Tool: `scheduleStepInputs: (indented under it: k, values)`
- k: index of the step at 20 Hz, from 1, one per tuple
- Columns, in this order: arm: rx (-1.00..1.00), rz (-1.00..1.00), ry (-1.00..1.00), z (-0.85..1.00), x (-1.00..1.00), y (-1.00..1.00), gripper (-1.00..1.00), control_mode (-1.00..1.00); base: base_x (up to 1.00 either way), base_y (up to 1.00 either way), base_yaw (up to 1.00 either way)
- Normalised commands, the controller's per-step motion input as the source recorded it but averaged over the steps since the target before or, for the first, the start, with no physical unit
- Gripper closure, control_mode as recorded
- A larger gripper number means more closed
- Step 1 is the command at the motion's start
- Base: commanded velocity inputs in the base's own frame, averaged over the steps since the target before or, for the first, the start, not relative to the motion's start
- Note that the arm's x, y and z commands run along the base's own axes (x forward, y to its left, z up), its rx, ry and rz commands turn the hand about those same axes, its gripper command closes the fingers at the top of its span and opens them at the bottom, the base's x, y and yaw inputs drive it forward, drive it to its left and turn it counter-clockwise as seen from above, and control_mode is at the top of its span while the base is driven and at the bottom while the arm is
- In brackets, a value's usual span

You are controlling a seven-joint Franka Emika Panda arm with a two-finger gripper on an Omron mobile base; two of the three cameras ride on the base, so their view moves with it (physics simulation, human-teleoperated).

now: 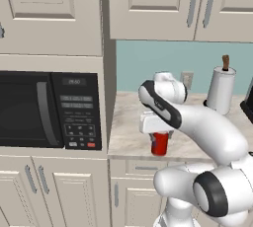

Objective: Four empty soda cans are scattered around the kitchen. Gather all the cans and cluster them next to the stove for recycling.

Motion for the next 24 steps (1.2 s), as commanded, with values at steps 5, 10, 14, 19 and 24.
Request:
scheduleStepInputs:
  k: [5,10,14,19,24]
  values:
    - [0.0,0.0,0.0,0.0,0.0,0.0,1.0,1.0,-0.02,0.0,0.0]
    - [0.0,0.0,0.0,0.0,0.0,0.0,1.0,1.0,-0.46,0.07,0.01]
    - [0.0,0.0,0.0,0.0,0.0,0.0,1.0,1.0,-0.58,0.08,0.0]
    - [0.0,0.0,0.0,0.0,0.0,0.0,1.0,1.0,-0.6,0.06,0.0]
    - [0.0,0.0,0.0,0.0,0.0,0.0,1.0,1.0,-0.51,0.01,0.37]
